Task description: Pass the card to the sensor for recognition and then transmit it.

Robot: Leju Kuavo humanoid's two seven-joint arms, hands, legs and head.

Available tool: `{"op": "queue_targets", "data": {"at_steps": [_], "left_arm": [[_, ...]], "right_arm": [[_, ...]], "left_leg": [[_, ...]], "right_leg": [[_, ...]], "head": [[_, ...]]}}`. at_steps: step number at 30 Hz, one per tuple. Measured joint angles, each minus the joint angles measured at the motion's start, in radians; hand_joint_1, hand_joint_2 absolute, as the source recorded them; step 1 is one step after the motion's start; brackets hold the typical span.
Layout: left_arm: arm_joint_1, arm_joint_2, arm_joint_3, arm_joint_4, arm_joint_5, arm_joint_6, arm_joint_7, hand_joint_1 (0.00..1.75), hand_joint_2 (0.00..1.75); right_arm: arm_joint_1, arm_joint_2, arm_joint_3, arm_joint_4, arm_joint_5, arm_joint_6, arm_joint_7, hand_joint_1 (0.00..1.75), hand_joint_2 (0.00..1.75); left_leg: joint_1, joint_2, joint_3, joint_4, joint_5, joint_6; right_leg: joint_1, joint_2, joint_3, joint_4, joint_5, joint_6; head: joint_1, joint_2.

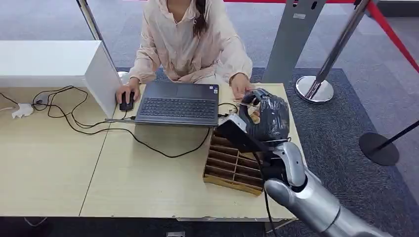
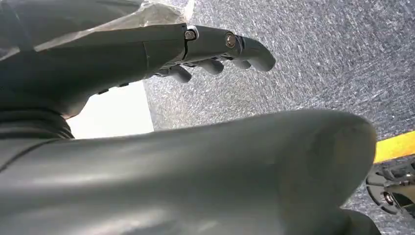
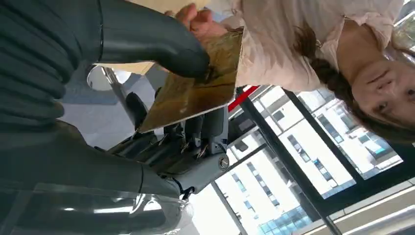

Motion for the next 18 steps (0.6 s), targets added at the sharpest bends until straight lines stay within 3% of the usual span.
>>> {"op": "queue_targets", "data": {"at_steps": [14,18], "left_arm": [[0.002,0.007,0.000,0.000,0.006,0.007,0.013,0.00,0.00],[0.005,0.007,0.000,0.000,0.013,0.010,0.016,0.00,0.00]], "right_arm": [[0.087,-0.015,-0.063,-0.055,-0.030,-0.079,-0.010,1.38,1.75],[0.135,-0.028,-0.094,-0.069,0.000,-0.097,0.013,1.40,1.75]], "left_leg": [[0.000,0.000,0.000,0.000,0.000,0.000],[0.000,0.000,0.000,0.000,0.000,0.000]], "right_leg": [[0.000,0.000,0.000,0.000,0.000,0.000],[0.000,0.000,0.000,0.000,0.000,0.000]], "head": [[0.000,0.000],[0.000,0.000]]}}
